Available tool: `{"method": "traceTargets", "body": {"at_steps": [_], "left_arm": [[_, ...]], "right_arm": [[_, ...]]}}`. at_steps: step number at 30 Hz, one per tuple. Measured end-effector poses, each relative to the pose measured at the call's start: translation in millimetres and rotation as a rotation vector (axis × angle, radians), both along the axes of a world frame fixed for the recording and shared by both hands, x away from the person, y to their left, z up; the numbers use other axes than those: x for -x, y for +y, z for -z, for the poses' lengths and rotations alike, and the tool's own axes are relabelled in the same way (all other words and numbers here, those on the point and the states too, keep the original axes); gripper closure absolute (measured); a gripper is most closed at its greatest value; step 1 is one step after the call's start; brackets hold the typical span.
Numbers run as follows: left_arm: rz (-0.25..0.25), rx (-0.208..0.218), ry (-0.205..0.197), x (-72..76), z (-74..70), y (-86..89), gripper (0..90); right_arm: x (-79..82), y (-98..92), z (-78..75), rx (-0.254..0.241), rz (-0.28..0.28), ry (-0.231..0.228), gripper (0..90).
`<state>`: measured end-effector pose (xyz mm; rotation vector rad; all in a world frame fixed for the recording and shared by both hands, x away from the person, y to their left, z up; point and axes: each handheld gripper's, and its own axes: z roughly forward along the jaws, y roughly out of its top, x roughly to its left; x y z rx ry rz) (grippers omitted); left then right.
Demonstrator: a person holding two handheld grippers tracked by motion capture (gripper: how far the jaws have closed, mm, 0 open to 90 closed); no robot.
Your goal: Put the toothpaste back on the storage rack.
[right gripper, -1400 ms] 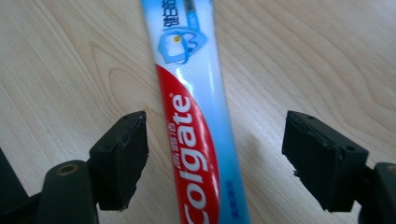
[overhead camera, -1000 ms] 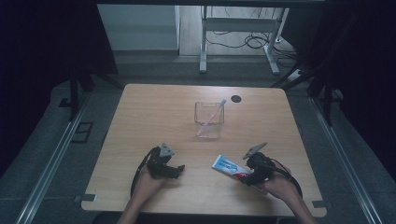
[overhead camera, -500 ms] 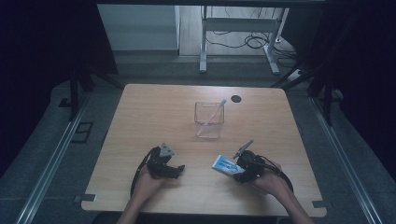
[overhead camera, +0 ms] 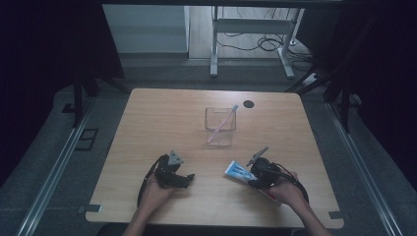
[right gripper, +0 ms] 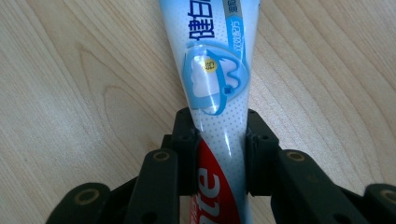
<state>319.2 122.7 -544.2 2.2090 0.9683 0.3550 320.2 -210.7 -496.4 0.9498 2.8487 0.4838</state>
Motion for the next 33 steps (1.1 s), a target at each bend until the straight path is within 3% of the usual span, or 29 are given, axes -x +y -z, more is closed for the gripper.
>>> {"method": "traceTargets", "body": {"at_steps": [10,33], "left_arm": [[-0.002,0.003,0.0,0.1,0.1,-0.2,13.0],[-0.001,0.001,-0.001,-0.1,0.1,-0.1,13.0]], "right_arm": [[1.0,-6.0,-4.4,-0.074,0.022,-0.027,71.5],[-12.2,-10.2,-44.5,-0.237,0.045,-0.114,71.7]]}}
